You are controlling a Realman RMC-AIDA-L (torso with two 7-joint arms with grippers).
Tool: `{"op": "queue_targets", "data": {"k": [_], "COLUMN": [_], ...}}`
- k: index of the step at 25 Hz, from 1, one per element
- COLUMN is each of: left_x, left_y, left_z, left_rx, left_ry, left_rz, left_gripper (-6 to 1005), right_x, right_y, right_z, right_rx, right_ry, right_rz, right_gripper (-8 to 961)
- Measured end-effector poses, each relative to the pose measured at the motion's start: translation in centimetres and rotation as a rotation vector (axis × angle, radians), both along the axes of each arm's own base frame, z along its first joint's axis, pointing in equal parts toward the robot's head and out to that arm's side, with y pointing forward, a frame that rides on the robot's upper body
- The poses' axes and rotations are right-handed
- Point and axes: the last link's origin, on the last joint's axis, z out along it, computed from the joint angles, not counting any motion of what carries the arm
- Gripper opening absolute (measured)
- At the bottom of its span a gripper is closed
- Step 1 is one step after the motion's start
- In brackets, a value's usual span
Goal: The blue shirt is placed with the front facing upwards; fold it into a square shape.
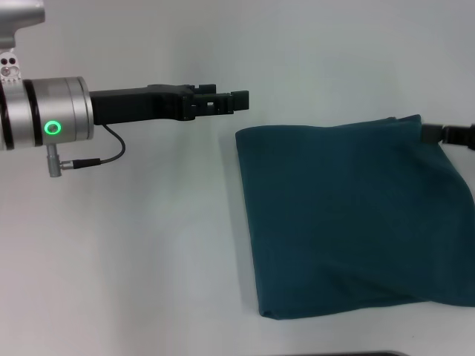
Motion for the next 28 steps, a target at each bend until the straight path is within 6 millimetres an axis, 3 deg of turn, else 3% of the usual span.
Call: {"op": "queue_targets", "data": {"k": [10,23,28], "left_x": [0.0,0.0,0.0], "left_y": [0.0,-0.1,-0.1], "left_z": [-0.1,-0.1,-0.1], "left_rx": [0.004,0.004,0.002], "left_ry": [0.002,0.002,0.001], "left_rz": [-0.007,-0.007,-0.008], "left_gripper": [936,937,937], "right_x": [0.0,1.8,1.8], "right_y": [0.6,2.8,3.2], "right_z": [-2.4,-2.0,-0.4], "right_rx": [-0.127,0.096,0.211], "right_ry": [-0.041,-0.119,-0.081], "right_rz": [-0.025,-0.120,-0.101], "right_gripper": [72,72,71]}}
